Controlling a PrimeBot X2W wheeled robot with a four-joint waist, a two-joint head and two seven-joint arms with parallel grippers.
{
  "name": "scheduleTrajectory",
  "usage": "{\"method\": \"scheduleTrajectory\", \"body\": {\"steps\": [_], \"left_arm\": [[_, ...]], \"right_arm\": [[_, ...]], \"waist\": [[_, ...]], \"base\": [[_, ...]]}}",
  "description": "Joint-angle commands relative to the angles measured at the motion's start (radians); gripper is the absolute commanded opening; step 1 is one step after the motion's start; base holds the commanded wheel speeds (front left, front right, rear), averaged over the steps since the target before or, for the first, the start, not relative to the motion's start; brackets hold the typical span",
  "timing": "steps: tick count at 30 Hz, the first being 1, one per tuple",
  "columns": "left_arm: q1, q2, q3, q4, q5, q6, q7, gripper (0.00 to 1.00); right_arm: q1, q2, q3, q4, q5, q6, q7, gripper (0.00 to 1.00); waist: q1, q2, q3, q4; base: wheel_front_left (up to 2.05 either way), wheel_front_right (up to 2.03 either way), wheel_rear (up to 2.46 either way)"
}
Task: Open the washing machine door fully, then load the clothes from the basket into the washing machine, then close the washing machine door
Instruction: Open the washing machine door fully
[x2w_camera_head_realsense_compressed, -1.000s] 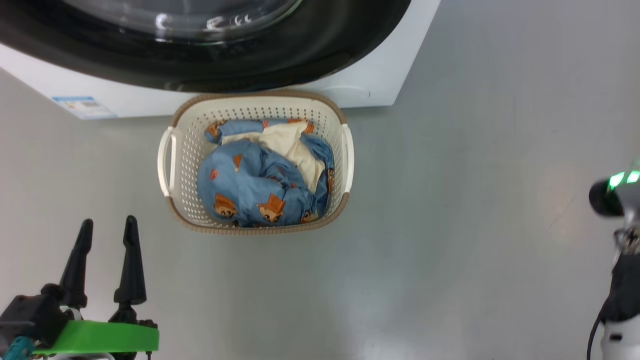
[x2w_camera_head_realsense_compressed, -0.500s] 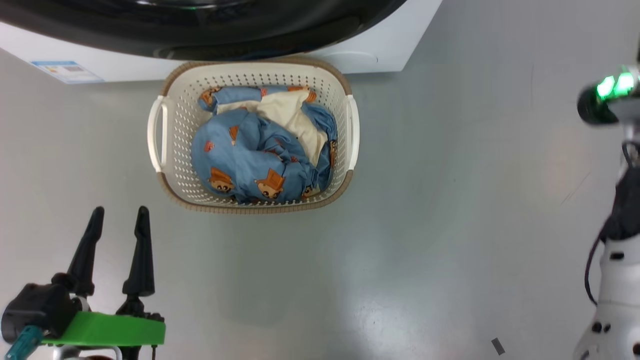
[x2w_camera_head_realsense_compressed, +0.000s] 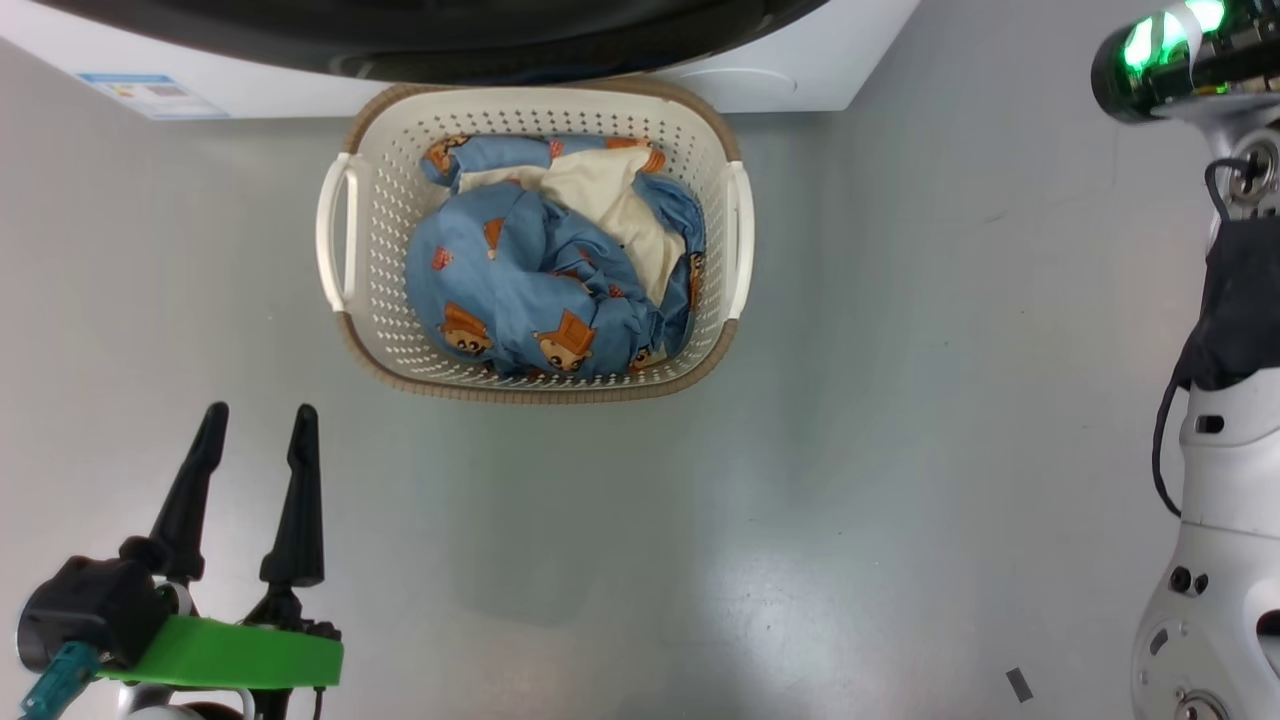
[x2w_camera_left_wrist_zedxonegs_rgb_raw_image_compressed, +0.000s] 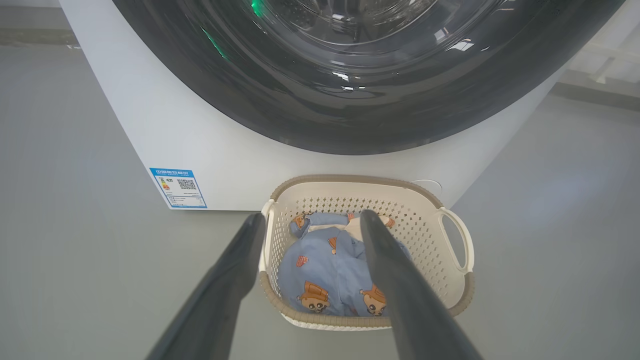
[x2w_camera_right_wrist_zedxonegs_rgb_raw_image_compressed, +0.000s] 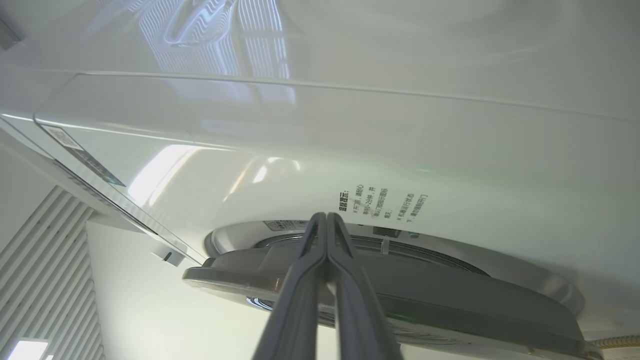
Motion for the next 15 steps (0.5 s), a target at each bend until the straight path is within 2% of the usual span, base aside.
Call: {"method": "scheduleTrajectory", "body": {"steps": [1,15], "left_arm": [[-0.01,0.02,0.035,-0.019,0.014,-0.003,-0.006,1.0],[-0.011,0.01,0.039,-0.02,0.01,-0.003,-0.006,1.0]], "right_arm": [[-0.028,0.01,0.028,-0.027,-0.023,0.002,0.019,0.0],[-0.105,-0.009,0.074,-0.005,-0.049,0.002,0.063,0.0]], "waist": [[0.0,0.0,0.007,0.009],[0.0,0.0,0.05,0.055]], "base": [[0.0,0.0,0.0],[0.0,0.0,0.0]]}}
